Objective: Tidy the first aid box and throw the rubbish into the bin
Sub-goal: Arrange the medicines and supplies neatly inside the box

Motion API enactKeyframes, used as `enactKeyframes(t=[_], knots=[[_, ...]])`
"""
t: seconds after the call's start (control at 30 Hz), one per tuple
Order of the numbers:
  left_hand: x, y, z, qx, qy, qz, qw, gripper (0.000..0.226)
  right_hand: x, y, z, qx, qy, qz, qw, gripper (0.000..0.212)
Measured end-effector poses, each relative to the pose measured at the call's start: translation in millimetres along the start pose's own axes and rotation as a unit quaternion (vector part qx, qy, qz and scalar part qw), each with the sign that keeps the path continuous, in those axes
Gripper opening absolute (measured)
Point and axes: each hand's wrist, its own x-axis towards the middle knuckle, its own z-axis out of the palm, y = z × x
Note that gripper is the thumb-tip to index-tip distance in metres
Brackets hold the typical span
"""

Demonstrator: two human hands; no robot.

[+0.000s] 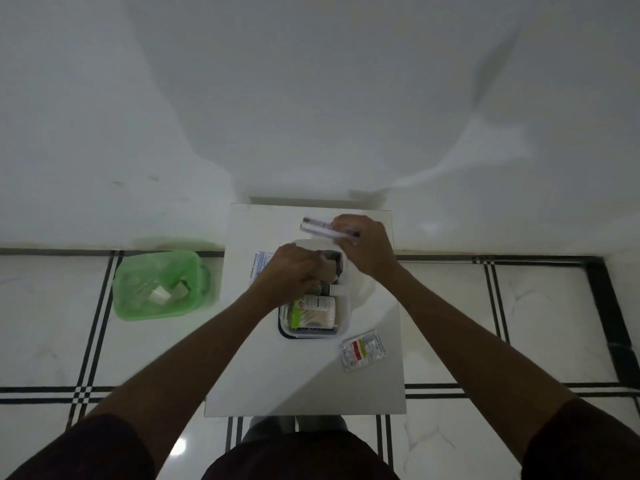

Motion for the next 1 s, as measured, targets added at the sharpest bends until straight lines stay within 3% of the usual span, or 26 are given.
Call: enactKeyframes(t=[0.13, 0.33, 0.53, 0.87, 1.0], knots=[[-10, -6, 22, 0.06, 0.007, -0.002, 0.998, 0.014, -10, -2, 16, -0.036, -0.084, -0.026, 0.996, 0.029], [-22, -4, 25, 0.113, 0.069, -0.06, 0.989, 0.013, -9, -10, 25, -0.061, -0.083, -0.062, 0.993, 0.03], [-39, -1, 33, 0.104, 0.113, -0.026, 0.988, 0.007, -20, -6, 29, -0.089, -0.089, -0.083, 0.989, 0.024], [-45, -6, 29, 0.058, 0.133, -0.066, 0.987, 0.023, -37, 0, 53, -0.221, -0.035, -0.071, 0.972, 0.022], [-36, -11, 25, 0.105, 0.086, -0.088, 0.987, 0.04, -39, 2, 52, -0.25, -0.031, -0.038, 0.967, 0.026]])
